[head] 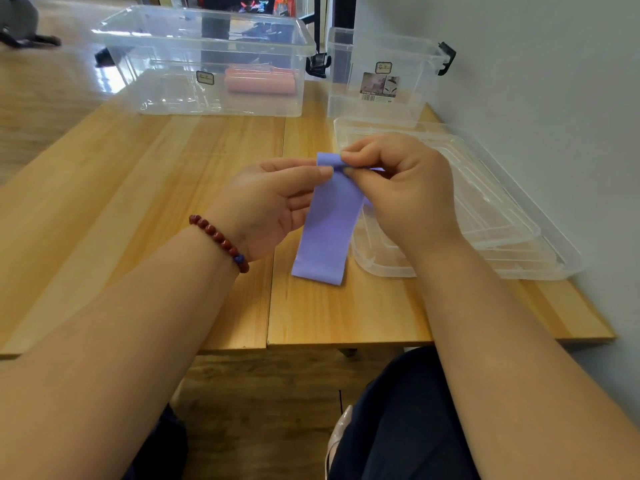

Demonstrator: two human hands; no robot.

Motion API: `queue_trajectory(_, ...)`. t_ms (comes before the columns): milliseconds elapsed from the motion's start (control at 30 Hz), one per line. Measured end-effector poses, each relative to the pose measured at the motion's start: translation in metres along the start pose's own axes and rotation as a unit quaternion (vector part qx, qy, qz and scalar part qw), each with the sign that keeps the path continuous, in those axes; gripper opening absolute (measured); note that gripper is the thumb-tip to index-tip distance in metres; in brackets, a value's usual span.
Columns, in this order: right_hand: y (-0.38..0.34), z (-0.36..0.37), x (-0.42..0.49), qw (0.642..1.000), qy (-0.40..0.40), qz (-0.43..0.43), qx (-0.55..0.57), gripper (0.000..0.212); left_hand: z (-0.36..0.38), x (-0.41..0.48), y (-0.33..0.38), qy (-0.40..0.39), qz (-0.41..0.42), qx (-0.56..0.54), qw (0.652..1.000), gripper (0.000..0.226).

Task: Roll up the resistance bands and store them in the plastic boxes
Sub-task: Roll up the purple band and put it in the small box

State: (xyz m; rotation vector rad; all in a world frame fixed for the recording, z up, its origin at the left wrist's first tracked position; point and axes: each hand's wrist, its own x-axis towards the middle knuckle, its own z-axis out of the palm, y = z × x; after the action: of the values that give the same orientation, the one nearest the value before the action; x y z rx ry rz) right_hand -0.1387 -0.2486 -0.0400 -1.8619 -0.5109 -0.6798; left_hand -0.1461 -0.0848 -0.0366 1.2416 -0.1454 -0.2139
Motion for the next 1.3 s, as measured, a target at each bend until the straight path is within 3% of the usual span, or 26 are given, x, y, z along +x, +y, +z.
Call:
queue_trajectory(67, 0.002, 0.0, 0.001, 0.999, -0.009, -0.03, -0.016, 0.019, 0.001, 0.0, 0.0, 0.005, 0.007, 0.002, 1.0, 0.032)
queue_trajectory(167, 0.003, 0.0, 0.002, 0.997, -0.022, -0.064, -0.045, 0.012, 0.002, 0.001, -0.001, 0.029, 0.018, 0.01, 0.999, 0.016)
queue_trajectory(267, 0.001, -0.001, 0.001, 0.996, -0.038, -0.058, -0.047, 0.016, 0.002, 0.001, -0.001, 0.044, 0.017, 0.017, 0.999, 0.014)
queue_trajectory(400, -0.008, -0.004, 0.003, 0.994, -0.068, 0.077, 0.038, 0.018, -0.001, 0.002, -0.001, 0.061, 0.02, 0.018, 0.998, 0.02)
queue_trajectory(500, -0.009, -0.005, 0.004, 0.97, -0.057, 0.205, 0.116, 0.017, -0.001, 0.002, -0.001, 0.06, 0.026, 0.031, 0.997, 0.017)
queue_trajectory(600, -0.007, -0.003, 0.005, 0.958, -0.049, 0.243, 0.141, 0.012, 0.001, 0.001, -0.001, 0.054, 0.031, 0.029, 0.998, 0.017)
queue_trajectory(867, -0.01, -0.004, 0.001, 0.993, -0.028, 0.117, 0.02, 0.02, -0.001, 0.002, -0.001, 0.011, 0.007, 0.003, 1.0, 0.02)
queue_trajectory(1233, 0.004, -0.002, -0.001, 0.999, -0.034, -0.001, -0.006, 0.019, -0.005, 0.002, 0.004, -0.017, -0.014, -0.045, 0.999, 0.029)
queue_trajectory(1300, 0.005, -0.002, -0.001, 0.999, -0.036, -0.009, -0.012, 0.016, -0.003, 0.002, 0.003, -0.004, -0.003, -0.04, 0.999, 0.02)
